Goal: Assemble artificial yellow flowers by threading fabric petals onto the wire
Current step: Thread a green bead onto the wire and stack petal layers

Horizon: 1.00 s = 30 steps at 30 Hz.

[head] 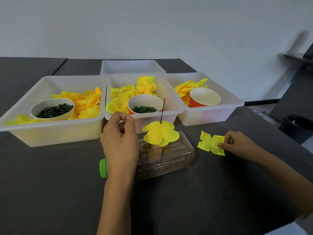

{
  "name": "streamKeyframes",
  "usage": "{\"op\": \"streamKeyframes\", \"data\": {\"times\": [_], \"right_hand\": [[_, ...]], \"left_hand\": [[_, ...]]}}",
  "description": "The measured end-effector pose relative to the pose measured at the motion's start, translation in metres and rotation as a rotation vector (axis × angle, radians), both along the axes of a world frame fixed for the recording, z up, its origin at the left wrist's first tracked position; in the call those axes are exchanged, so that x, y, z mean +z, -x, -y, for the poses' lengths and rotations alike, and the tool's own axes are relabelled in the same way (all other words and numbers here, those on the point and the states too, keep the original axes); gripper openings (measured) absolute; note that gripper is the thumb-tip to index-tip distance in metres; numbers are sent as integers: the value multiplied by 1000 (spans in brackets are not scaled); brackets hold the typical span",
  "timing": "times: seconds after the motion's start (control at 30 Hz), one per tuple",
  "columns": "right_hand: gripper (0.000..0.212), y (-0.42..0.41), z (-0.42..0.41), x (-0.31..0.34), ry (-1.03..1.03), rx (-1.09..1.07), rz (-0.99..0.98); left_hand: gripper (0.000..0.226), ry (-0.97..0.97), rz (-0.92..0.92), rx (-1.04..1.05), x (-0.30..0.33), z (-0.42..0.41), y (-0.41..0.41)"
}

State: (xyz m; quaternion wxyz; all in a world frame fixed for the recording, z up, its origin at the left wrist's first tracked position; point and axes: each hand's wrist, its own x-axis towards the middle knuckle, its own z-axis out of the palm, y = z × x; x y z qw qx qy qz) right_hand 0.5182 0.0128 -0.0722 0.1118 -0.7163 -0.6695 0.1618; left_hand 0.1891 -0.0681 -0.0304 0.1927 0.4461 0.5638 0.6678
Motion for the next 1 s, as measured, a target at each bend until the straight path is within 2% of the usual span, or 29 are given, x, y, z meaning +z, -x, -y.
{"op": "streamKeyframes", "data": {"times": [0.2,0.37,0.43,0.53,0.6,0.63,0.67,0.7,0.73,0.83,0.93,1.0], "right_hand": [[43,5,-13,7,25,-41,-112],[32,18,-15,11,7,26,-139],[29,26,-12,21,65,59,-322],[23,41,0,52,117,96,-771],[14,54,8,79,125,159,-986],[17,62,11,92,148,213,-1078],[31,69,13,104,175,266,-1149],[43,76,14,115,192,312,-1181],[46,85,16,123,186,348,-1190],[32,114,18,139,148,416,-1169],[16,139,16,139,150,432,-1179],[21,150,14,134,152,387,-1175]], "left_hand": [[14,-1,1,-19,0,0,-1],[16,1,-9,-15,0,0,-1],[16,-1,-3,-20,0,0,-1],[15,-13,28,-35,2,-1,-1],[16,-32,43,-64,3,0,-2],[16,-45,46,-84,4,0,-2],[17,-61,49,-109,5,1,-3],[19,-79,50,-136,6,2,-4],[21,-97,44,-159,7,2,-4],[28,-137,2,-211,7,2,-4],[46,-146,3,-237,7,2,-5],[55,-139,46,-271,6,2,-6]]}}
